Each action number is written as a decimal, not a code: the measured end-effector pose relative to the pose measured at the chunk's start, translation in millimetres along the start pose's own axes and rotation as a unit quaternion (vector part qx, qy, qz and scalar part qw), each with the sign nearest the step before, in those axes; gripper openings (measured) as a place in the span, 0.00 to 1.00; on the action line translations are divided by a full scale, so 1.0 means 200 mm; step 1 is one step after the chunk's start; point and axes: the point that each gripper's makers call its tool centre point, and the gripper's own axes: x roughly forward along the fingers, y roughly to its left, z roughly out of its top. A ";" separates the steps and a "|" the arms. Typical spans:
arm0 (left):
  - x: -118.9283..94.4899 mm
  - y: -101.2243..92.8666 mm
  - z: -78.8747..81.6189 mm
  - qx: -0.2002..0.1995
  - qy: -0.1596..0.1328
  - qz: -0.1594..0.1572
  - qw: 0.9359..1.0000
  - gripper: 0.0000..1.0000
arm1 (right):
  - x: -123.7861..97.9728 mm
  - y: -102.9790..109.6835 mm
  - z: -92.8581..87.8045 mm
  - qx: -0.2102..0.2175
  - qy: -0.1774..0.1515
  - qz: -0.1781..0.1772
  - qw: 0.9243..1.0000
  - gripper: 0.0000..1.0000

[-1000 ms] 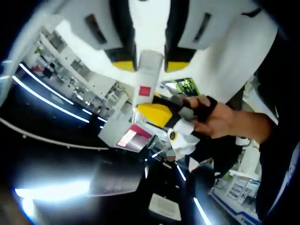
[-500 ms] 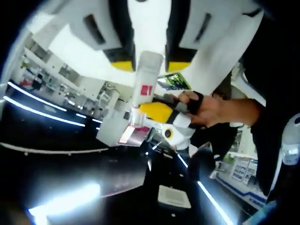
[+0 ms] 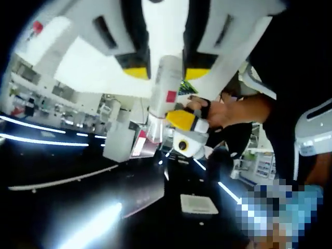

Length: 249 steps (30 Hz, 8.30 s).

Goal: Arrange the skincare products in the storage area until every visible bottle or jar stands upright without overlapping.

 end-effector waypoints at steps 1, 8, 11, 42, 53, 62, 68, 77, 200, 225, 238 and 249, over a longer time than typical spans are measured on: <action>0.01 -0.01 -0.01 0.005 0.005 -0.003 1.000 0.20 | -0.01 0.00 0.00 0.001 -0.002 0.000 1.000 0.22; 0.09 -0.04 -0.05 0.023 0.031 -0.018 0.999 0.20 | -0.10 0.00 0.01 0.022 -0.028 0.006 0.999 0.22; 0.12 -0.05 -0.07 0.032 0.038 -0.024 0.998 0.20 | -0.12 0.00 0.00 0.026 -0.031 0.009 0.999 0.22; 0.45 -0.19 -0.29 0.118 0.154 -0.102 0.976 0.20 | -0.36 -0.05 -0.15 0.065 -0.022 0.078 0.995 0.21; 0.57 -0.16 -0.33 0.130 0.176 -0.117 0.969 0.20 | -0.42 -0.11 -0.21 0.067 -0.025 0.082 0.994 0.19; 0.67 -0.09 -0.35 0.107 0.167 -0.110 0.974 0.20 | -0.47 -0.21 -0.27 0.082 -0.040 0.044 0.995 0.18; 0.71 -0.05 -0.37 0.091 0.162 -0.107 0.977 0.20 | -0.49 -0.25 -0.32 0.084 -0.036 0.023 0.996 0.18; 0.80 0.03 -0.38 0.061 0.143 -0.092 0.983 0.21 | -0.53 -0.35 -0.37 0.081 -0.027 -0.022 0.996 0.18; 1.10 0.38 -0.64 -0.008 0.056 0.025 0.998 0.24 | -0.63 -0.69 -0.79 0.113 0.044 -0.157 0.980 0.20; 1.08 0.40 -0.61 0.020 0.048 0.032 0.998 0.29 | -0.69 -0.71 -0.80 0.098 0.074 -0.166 0.978 0.35; 1.05 0.37 -0.58 0.021 0.039 0.042 0.998 0.41 | -0.77 -0.69 -0.79 0.096 0.081 -0.166 0.978 0.44; 0.96 0.32 -0.47 0.029 0.021 0.062 0.997 0.47 | -0.82 -0.67 -0.76 0.097 0.076 -0.167 0.978 0.56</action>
